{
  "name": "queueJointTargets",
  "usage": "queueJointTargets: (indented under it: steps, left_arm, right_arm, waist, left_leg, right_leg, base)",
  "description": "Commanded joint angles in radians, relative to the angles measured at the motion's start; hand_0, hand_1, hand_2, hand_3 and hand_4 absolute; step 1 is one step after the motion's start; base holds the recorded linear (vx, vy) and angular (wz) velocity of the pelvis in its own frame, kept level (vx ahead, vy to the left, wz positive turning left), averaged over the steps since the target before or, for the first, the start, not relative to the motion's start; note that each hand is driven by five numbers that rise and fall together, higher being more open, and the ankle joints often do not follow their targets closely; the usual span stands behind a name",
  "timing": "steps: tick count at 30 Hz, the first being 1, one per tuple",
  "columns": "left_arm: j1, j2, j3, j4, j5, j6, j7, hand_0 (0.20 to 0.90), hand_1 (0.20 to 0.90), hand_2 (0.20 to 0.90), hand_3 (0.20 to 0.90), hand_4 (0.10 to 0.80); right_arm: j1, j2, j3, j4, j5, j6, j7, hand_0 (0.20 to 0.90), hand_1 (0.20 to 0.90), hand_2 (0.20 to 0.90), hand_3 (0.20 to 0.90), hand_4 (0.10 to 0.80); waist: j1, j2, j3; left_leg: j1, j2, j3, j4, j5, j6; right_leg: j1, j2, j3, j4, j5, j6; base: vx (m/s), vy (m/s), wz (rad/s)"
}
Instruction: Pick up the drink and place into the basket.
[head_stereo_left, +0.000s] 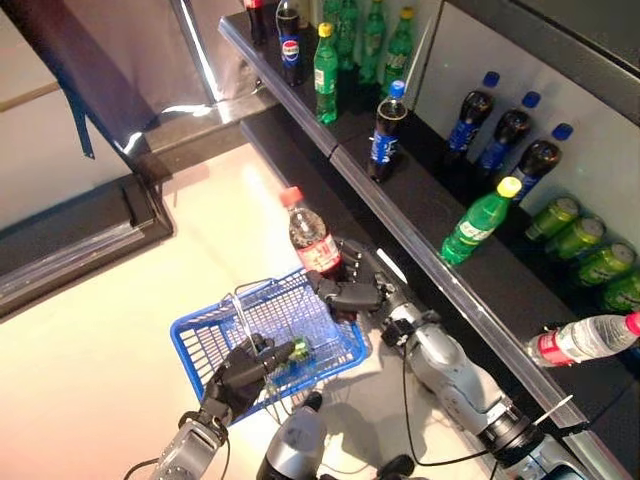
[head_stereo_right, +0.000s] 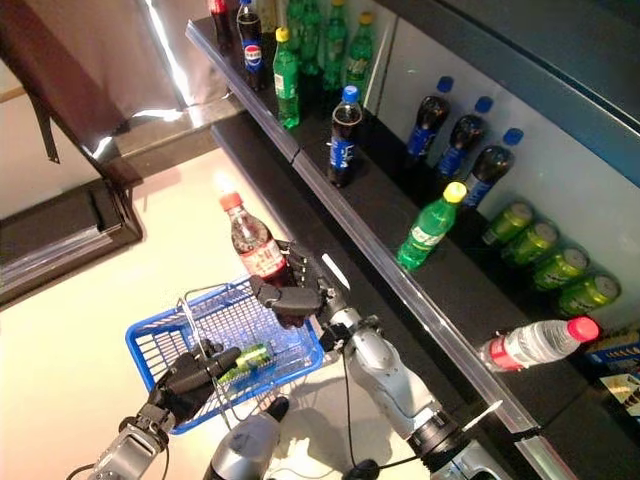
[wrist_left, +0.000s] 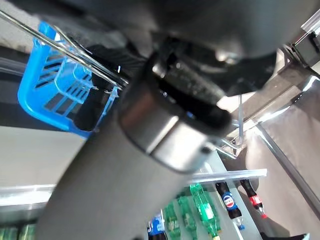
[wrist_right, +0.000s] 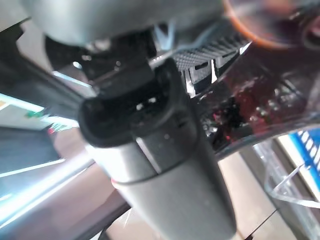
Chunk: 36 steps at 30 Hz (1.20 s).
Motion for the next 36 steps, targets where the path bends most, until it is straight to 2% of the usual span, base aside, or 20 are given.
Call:
queueJointTargets:
  steps: [1,5,13,15,23,25,30,36]
  left_arm:
    - [-0.069,0.015,-0.016,-0.413,-0.139,-0.081,-0.285,0.300,0.300,0.300,0.200,0.100]
    - [-0.102,0.017,-0.029,-0.485,-0.168,-0.043,-0.337,0.300,0.300,0.300,0.200,0.100]
    - [-0.173,0.013,-0.039,-0.560,-0.220,-0.008,-0.350,0.300,0.300,0.300,0.200,0.100]
    - [-0.193,0.020,-0.029,-0.572,-0.217,-0.016,-0.351,0.300,0.300,0.300,0.200,0.100]
    - [-0.236,0.065,0.036,-0.601,-0.230,-0.051,-0.326,0.300,0.300,0.300,0.200,0.100]
    - [-0.257,0.091,0.065,-0.617,-0.264,-0.052,-0.321,0.300,0.300,0.300,0.200,0.100]
    - [-0.291,0.135,0.088,-0.639,-0.270,-0.062,-0.340,0.300,0.300,0.300,0.200,0.100]
    - [-0.343,0.155,0.063,-0.663,-0.285,-0.003,-0.357,0.300,0.300,0.300,0.200,0.100]
  right_arm:
    - [-0.120,0.107,0.049,-0.118,-0.061,-0.227,-0.006,0.300,0.300,0.300,0.200,0.100]
    - [-0.129,0.132,0.075,-0.073,-0.092,-0.221,-0.034,0.300,0.300,0.300,0.200,0.100]
    - [-0.142,0.191,0.125,-0.004,-0.160,-0.222,-0.075,0.300,0.300,0.300,0.200,0.100]
    - [-0.144,0.209,0.138,0.025,-0.193,-0.227,-0.087,0.300,0.300,0.300,0.200,0.100]
    - [-0.137,0.214,0.174,0.108,-0.373,-0.231,-0.171,0.300,0.300,0.300,0.200,0.100]
    - [-0.132,0.199,0.187,0.143,-0.445,-0.211,-0.216,0.300,0.300,0.300,0.200,0.100]
    - [-0.143,0.184,0.191,0.217,-0.502,-0.186,-0.237,0.300,0.300,0.300,0.200,0.100]
    - [-0.173,0.186,0.225,0.338,-0.523,-0.058,-0.253,0.300,0.300,0.300,0.200,0.100]
  waist:
    - [-0.009,0.001,-0.107]
    - [0.003,0.000,-0.105]
    - [0.022,-0.009,-0.102]
    - [0.033,-0.013,-0.101]
    - [0.049,-0.023,-0.107]
    - [0.054,-0.029,-0.106]
    - [0.062,-0.041,-0.100]
    - [0.078,-0.053,-0.100]
  left_leg:
    - [-0.100,-0.050,0.018,0.108,0.052,0.007]
    - [-0.103,-0.058,0.000,0.107,0.054,0.008]
    - [-0.116,-0.073,-0.024,0.110,0.057,0.010]
    - [-0.108,-0.070,-0.025,0.113,0.035,0.005]
    - [-0.115,-0.076,-0.031,0.110,0.034,0.005]
    - [-0.119,-0.078,-0.033,0.110,0.030,0.006]
    - [-0.124,-0.078,-0.035,0.110,0.027,0.005]
    - [-0.127,-0.082,-0.045,0.112,0.023,0.005]
  right_leg:
    - [0.066,0.028,0.052,0.028,-0.034,-0.026]
    - [0.074,0.024,0.042,0.025,-0.032,-0.022]
    - [0.079,0.019,0.034,0.024,-0.032,-0.014]
    - [0.086,0.024,0.046,0.028,-0.049,-0.008]
    - [0.090,0.023,0.043,0.025,-0.054,-0.004]
    - [0.087,0.024,0.044,0.024,-0.056,-0.003]
    - [0.084,0.024,0.044,0.024,-0.056,-0.001]
    - [0.091,0.024,0.036,0.025,-0.058,0.001]
  base:
    - [0.026,-0.005,0.11]
    - [0.033,-0.001,0.19]
    - [0.030,-0.006,0.08]
    - [0.093,-0.051,0.17]
    - [0.042,-0.002,0.15]
    - [0.000,0.000,0.00]
    - [0.000,0.000,0.00]
    - [0.017,-0.002,0.01]
